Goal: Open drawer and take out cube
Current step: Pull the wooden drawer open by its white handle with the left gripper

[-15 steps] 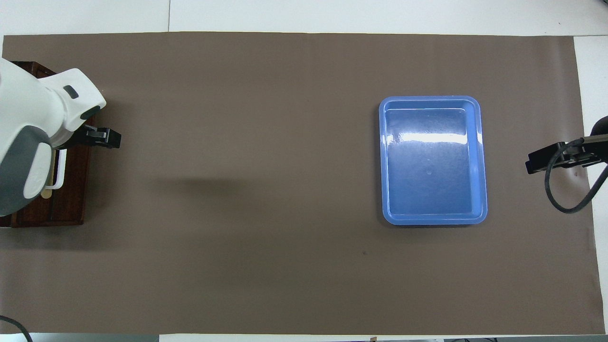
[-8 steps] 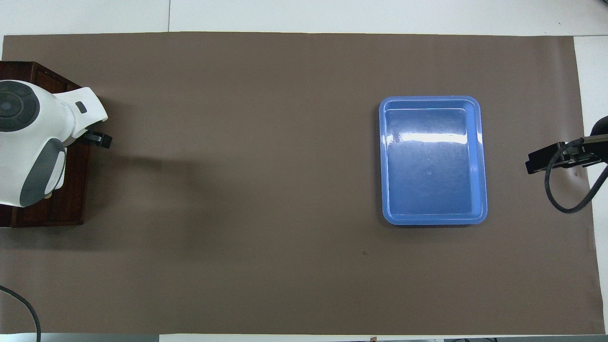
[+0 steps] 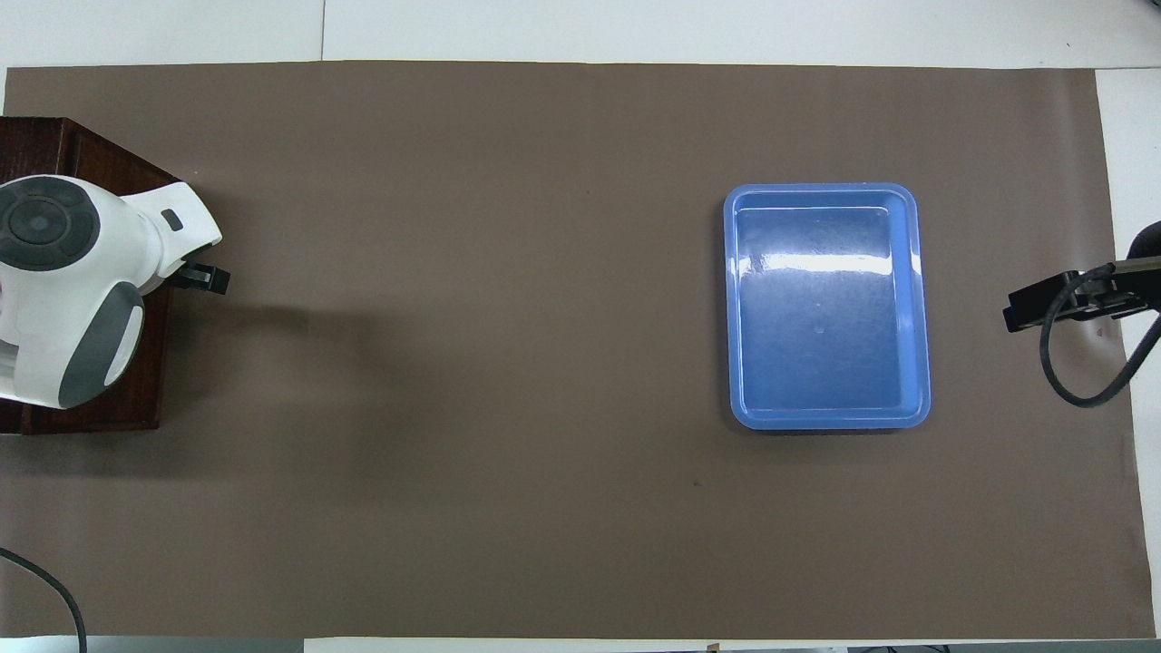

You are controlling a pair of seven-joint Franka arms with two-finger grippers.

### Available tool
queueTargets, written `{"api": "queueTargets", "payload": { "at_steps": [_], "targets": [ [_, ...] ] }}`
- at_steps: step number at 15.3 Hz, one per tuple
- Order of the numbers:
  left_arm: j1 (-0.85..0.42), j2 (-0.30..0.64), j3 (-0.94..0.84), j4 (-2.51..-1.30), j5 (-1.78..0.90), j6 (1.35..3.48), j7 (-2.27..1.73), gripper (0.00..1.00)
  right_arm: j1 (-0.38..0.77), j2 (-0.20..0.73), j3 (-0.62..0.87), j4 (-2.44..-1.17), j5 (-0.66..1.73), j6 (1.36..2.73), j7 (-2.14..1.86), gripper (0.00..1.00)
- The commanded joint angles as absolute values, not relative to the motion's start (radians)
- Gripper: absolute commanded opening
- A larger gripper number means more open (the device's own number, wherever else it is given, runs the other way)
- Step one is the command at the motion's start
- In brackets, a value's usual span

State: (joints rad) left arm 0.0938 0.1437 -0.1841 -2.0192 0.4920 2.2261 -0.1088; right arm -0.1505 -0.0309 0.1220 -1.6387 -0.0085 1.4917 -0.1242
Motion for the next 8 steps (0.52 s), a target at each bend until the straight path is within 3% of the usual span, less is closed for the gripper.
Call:
{"api": "queueTargets", "payload": {
  "at_steps": [1, 4, 8],
  "targets": [
    [-0.050, 0.118, -0.186, -2.042, 0.451, 2.206, -0.305, 1.00, -0.161, -0.037, 0.132, -1.635, -0.025, 1.480, -0.114, 1.00],
    [-0.129, 0.127, -0.183, -1.997, 0.319, 2.163, -0.400, 1.00, -0.161, -0.037, 0.132, -1.637, -0.023, 1.477, -0.110, 1.00],
    [-0.138, 0.126, -0.183, -1.994, 0.307, 2.146, -0.402, 1.00, -0.164, -0.037, 0.130, -1.637, -0.023, 1.480, -0.110, 1.00]
  ]
}}
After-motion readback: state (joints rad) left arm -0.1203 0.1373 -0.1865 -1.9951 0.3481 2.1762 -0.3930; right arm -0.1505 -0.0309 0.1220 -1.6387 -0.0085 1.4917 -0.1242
